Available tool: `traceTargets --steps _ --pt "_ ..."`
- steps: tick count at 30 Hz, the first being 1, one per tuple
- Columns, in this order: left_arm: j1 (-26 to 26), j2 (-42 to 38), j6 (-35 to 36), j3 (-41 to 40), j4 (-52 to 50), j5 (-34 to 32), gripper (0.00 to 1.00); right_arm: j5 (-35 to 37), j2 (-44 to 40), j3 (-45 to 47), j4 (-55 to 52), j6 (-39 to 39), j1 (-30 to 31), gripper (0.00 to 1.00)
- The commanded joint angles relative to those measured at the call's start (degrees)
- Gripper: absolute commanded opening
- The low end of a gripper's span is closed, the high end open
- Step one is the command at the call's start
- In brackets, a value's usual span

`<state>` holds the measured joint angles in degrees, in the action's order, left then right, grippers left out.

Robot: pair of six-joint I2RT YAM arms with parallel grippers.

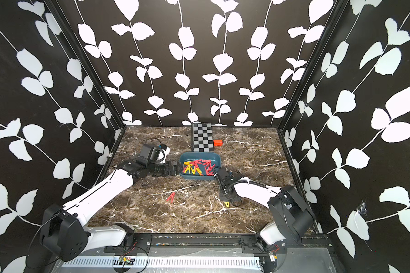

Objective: Take the clothespins out of the storage box
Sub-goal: Place the clothespin at the center of the board.

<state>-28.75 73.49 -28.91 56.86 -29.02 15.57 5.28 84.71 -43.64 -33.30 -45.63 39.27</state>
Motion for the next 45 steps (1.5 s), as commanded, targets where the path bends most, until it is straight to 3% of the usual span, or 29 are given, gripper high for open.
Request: traceTargets --steps 1,3,18,28,32,38,45 --pt "-0.34 -0.22 0.04 0.4 -0.93 -0.54 0.99 0.08 -0.93 0.91 0.18 -1.75 -0.32 0.09" --pt "-0.34 0.0 0.12 0.44 -1.09 -0.63 0.99 0.13 -0.88 1.01 0.08 -1.83 -0.33 0.11" --pt "-0.7 3.92 1.34 3.39 -2.08 -2.65 0.99 1.6 -5.27 -5.05 -1.9 1.87 -0.3 0.58" --pt "-2.77 12.53 -1.25 10.72 -4.82 -4.44 0.8 2.13 -8.57 -11.28 0.2 6.43 -0.37 0.97" --pt "-4.08 16.32 -3.48 13.87 -5.32 -6.27 0.75 2.29 -8.46 -13.22 0.72 8.15 -0.66 0.99" --pt "-5.69 23.03 -6.82 19.45 -6.92 -9.64 0.58 1.33 -9.16 -14.46 2.59 10.98 -2.12 0.99" --pt "-6.74 31.53 -9.83 26.59 -8.2 -12.0 0.49 0.88 -10.8 -14.26 4.43 13.25 -4.3 0.99"
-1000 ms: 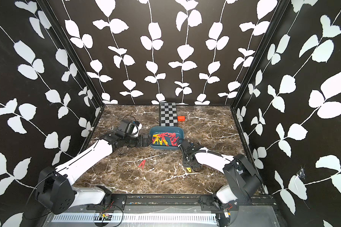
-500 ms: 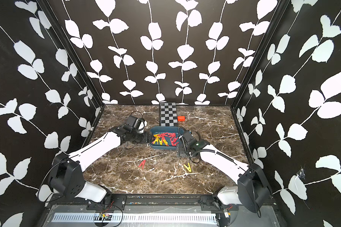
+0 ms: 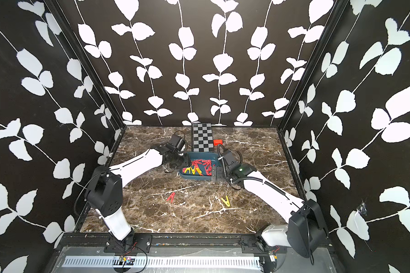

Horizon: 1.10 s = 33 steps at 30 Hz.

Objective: Take the clothespins out of the storage box
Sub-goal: Place the clothespin at the center of the board, then pick up the clothespin from the storage box.

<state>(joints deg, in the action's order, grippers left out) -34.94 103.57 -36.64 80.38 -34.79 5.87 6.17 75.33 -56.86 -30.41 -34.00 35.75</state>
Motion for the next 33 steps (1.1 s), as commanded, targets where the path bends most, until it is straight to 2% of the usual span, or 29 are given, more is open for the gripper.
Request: traceTargets --steps 1,6,13,33 --pt "-0.63 2.98 -2.52 4.43 -3.07 -2.64 0.49 -0.13 -1.64 -1.06 1.61 2.02 -1.06 0.99" --pt "-1.23 9.73 -4.34 11.42 -6.58 -3.65 0.42 -0.35 -2.28 -1.15 1.39 3.54 -2.01 0.99" --pt "-1.62 16.49 -5.59 18.28 -9.84 -4.8 0.4 -1.07 -2.79 -0.97 0.48 4.46 -3.13 0.99" --pt "-1.96 23.29 -6.51 23.82 -11.26 -5.6 0.36 -1.23 -3.51 0.77 -0.44 5.0 -4.39 0.99"
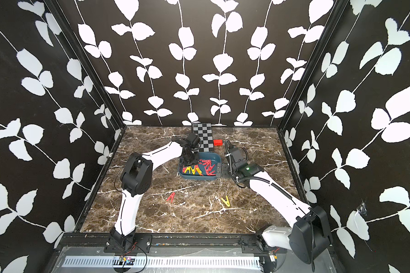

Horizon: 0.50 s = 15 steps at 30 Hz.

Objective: Take the clothespins out of the storage box
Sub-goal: Pick up the clothespin from the storage box.

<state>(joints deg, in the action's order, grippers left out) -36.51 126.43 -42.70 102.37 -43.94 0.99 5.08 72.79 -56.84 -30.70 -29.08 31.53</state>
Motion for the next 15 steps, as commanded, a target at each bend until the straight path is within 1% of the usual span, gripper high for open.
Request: traceTargets --steps 1,7,8,11,12,14,15 --pt "-0.4 0.76 -0.54 2.16 -2.25 -0.67 0.35 -0.1 -1.06 0.93 -0.07 -0.01 -0.22 0.99" --pt "-0.4 1.88 -0.44 3.22 -2.64 -0.53 0.35 0.02 -1.08 1.2 -0.21 -0.18 -0.3 0.99" --pt "-0.4 1.97 -0.38 3.22 -2.65 -0.5 0.32 0.02 -1.1 1.28 -0.16 -0.17 -0.3 0.99" --pt "-0.36 1.76 -0.28 3.23 -3.23 -0.55 0.3 0.07 -1.01 1.18 -0.24 -0.19 -0.38 0.99" --pt "-0.45 1.72 -0.16 3.23 -3.53 -0.63 0.25 0.08 -1.05 1.17 -0.24 -0.12 -0.26 0.99" --pt "-0.49 1.33 -0.05 3.0 -3.86 -0.73 0.24 0.06 -0.99 1.2 -0.23 -0.19 -0.25 0.99" --pt "-0.49 1.11 -0.01 2.77 -3.87 -0.71 0.2 0.08 -0.93 1.21 -0.1 -0.27 -0.36 0.99"
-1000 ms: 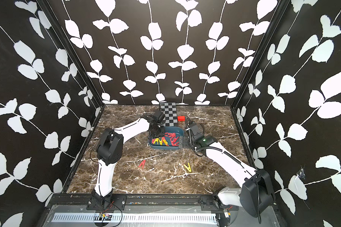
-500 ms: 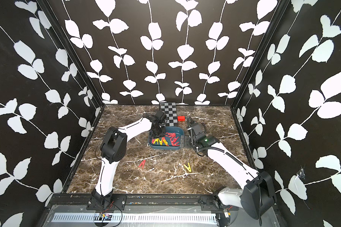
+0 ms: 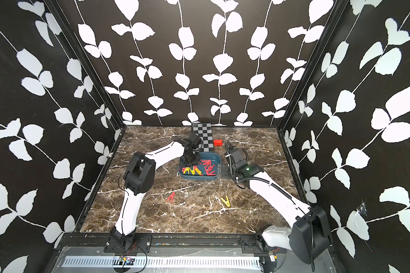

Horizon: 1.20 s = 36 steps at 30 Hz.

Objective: Take the clothespins out of the storage box
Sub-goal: Pick up the clothespin from the storage box.

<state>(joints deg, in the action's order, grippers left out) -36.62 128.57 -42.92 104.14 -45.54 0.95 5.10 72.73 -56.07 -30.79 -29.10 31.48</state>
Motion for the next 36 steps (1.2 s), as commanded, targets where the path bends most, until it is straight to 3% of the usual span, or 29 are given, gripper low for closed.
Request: traceTargets --steps 1,10,25,36 --pt "-0.33 -1.28 0.25 0.75 -2.32 -0.75 0.18 -0.07 -0.79 0.45 0.11 -0.32 -0.3 0.99" --pt "-0.36 -3.48 0.89 -0.42 -3.39 -1.7 0.11 -1.4 0.24 0.44 0.99 -0.52 -0.31 0.99" --pt "-1.58 -11.64 2.53 -6.68 -5.14 -3.73 0.07 -3.6 0.79 0.82 2.71 -0.87 -0.3 0.99" --pt "-2.41 -19.54 2.65 -14.36 1.13 1.15 0.08 -6.68 2.14 0.52 4.37 -1.3 -0.33 0.99"
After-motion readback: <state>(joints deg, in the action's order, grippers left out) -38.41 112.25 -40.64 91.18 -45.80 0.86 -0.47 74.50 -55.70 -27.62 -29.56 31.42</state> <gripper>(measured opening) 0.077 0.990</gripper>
